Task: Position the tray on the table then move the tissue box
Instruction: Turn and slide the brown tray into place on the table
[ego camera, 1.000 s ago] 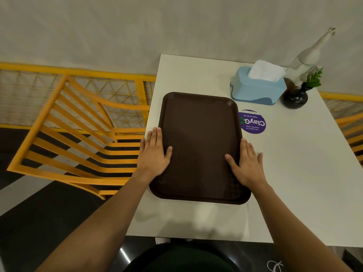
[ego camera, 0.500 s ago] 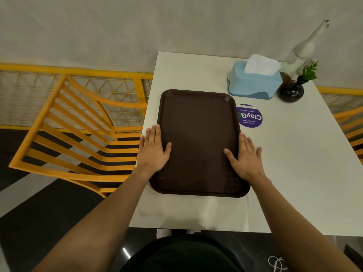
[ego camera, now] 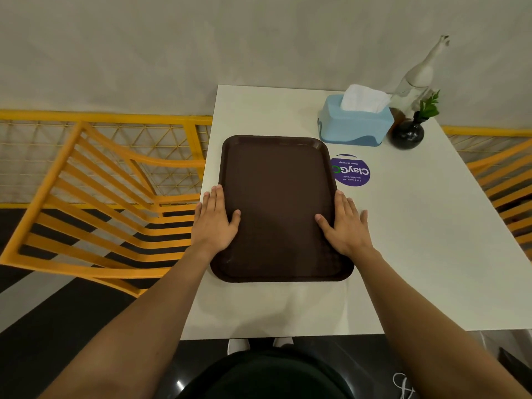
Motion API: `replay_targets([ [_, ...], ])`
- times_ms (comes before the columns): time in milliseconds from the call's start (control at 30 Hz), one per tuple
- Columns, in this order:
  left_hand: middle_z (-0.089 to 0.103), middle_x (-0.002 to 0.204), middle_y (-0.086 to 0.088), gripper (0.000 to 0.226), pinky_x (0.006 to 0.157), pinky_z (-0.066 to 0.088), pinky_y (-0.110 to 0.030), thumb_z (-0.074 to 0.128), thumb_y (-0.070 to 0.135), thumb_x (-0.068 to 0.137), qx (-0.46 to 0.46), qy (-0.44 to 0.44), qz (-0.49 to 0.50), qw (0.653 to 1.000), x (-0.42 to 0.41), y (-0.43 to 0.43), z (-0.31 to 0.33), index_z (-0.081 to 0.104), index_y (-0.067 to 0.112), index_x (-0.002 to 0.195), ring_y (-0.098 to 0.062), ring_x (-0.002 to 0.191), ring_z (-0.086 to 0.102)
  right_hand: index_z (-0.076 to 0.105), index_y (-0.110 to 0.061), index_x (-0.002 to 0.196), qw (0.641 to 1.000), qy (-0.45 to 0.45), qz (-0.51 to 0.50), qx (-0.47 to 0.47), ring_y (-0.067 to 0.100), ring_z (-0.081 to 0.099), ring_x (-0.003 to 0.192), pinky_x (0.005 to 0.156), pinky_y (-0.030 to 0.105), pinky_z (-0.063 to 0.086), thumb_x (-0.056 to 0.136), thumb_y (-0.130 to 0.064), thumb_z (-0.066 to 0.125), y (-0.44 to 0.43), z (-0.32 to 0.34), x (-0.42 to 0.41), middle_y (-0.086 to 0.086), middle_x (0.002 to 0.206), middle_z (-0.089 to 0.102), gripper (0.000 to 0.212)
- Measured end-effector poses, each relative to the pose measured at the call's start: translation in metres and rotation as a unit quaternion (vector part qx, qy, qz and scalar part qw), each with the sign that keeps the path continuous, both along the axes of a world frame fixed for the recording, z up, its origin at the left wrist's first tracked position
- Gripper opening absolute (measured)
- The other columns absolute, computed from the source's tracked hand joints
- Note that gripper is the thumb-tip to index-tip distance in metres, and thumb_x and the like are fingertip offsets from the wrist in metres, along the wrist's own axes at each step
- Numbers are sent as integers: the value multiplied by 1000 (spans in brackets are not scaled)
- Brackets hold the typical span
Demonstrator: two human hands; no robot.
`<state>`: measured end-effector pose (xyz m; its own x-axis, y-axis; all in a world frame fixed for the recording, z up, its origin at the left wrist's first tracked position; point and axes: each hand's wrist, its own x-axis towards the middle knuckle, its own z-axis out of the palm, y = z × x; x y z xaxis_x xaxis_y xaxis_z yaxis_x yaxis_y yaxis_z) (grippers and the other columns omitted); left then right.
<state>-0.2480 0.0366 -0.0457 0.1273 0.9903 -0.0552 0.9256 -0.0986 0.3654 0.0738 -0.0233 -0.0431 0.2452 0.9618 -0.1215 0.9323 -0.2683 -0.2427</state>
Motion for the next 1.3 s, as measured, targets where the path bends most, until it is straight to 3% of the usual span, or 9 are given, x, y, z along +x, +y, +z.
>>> replay_targets([
  [800, 17, 169, -11, 81, 124, 12, -45, 40, 54, 101, 9, -45, -19, 999, -10, 2, 0, 6, 13, 162, -30, 156, 13, -2, -25, 162, 1000, 14, -26, -7, 29, 8, 156, 122, 63, 4, 94, -77, 24, -10, 5, -12, 1, 171, 11, 90],
  [933, 15, 169, -8, 81, 125, 13, -46, 37, 58, 101, -12, -96, -12, 995, -11, 2, 5, 4, 18, 163, -28, 156, 11, 1, -25, 163, 998, 60, -29, 9, 28, 12, 156, 122, 60, 5, 94, -77, 30, -13, 11, -11, 2, 170, 13, 91],
  [1100, 5, 171, 0, 80, 124, 18, -51, 31, 68, 98, -40, -181, -3, 983, -16, 3, 19, -3, 32, 162, -23, 157, 7, 6, -28, 163, 966, 223, -92, 91, 27, 19, 154, 121, 49, 20, 95, -71, 45, -23, 23, 8, 0, 169, 18, 90],
  [1300, 17, 168, 0, 69, 122, 22, -43, 37, 60, 100, 30, -194, 7, 981, 19, 16, 43, 21, 29, 160, -21, 155, 16, 29, -34, 156, 944, 255, -157, 138, 23, 38, 145, 113, 42, 35, 92, -73, 47, -23, 29, 61, -6, 161, 36, 77],
])
